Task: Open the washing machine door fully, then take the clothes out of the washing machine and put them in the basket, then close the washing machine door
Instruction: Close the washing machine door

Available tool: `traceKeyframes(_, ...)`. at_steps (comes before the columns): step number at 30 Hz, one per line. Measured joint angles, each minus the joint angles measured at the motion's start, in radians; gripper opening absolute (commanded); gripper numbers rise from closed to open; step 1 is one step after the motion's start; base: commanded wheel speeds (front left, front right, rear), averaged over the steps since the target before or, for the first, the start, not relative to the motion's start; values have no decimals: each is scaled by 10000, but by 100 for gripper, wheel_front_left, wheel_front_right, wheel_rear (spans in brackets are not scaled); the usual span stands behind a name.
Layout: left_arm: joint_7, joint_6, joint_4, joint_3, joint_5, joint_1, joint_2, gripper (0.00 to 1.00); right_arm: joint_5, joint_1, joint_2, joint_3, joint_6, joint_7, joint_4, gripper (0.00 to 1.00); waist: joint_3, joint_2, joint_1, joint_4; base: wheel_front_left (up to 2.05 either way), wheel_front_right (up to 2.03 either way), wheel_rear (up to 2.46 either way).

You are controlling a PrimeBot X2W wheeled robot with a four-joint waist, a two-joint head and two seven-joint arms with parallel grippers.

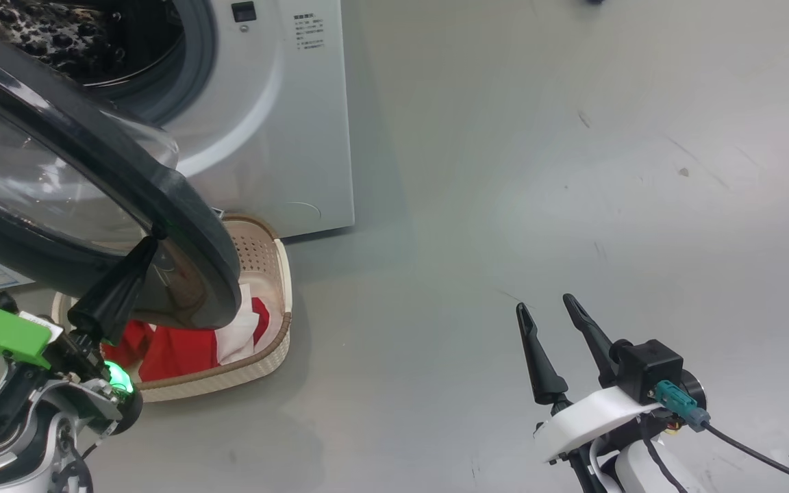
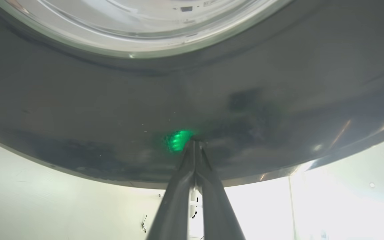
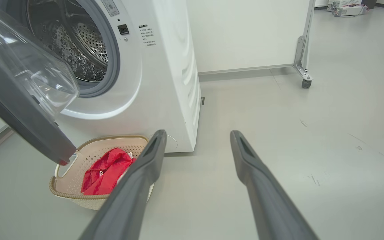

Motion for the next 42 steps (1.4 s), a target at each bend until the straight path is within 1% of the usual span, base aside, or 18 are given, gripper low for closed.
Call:
traceKeyframes(11,-1047,94,851,299,857,-514,12,0,21,16,2,29,-4,0,-209,100,136,0,0,-1017,0,0,0)
traceKeyframes(15,-1308,123,1051,341,940,-802,-2,0,25,20,2,29,-13,0,-290,100,228,0,0,-1277,0,0,0)
traceKeyframes(16,-1340,125,1078,345,957,-881,-4,0,29,20,2,31,-90,0,-316,100,262,0,0,-1327,0,0,0)
traceKeyframes(20,-1705,125,1264,426,1097,-1271,-29,0,125,20,6,42,-163,0,-451,100,416,0,0,-1507,0,0,0)
traceKeyframes(25,-2238,125,1601,681,1220,-1745,-15,0,215,20,8,92,-173,0,-569,100,589,0,0,-1735,0,0,0)
traceKeyframes(30,-2694,127,1939,844,1616,-2201,2,0,322,19,10,140,-253,0,-631,100,724,0,0,-1977,0,0,0)
traceKeyframes(37,-3124,127,2447,832,1741,-2778,-10,0,384,19,12,159,-270,0,-696,100,830,0,0,-2284,0,0,0)
traceKeyframes(42,-3150,69,2838,514,1871,-3012,-82,0,445,20,23,48,-422,0,-800,100,846,0,0,-2346,0,0,0)
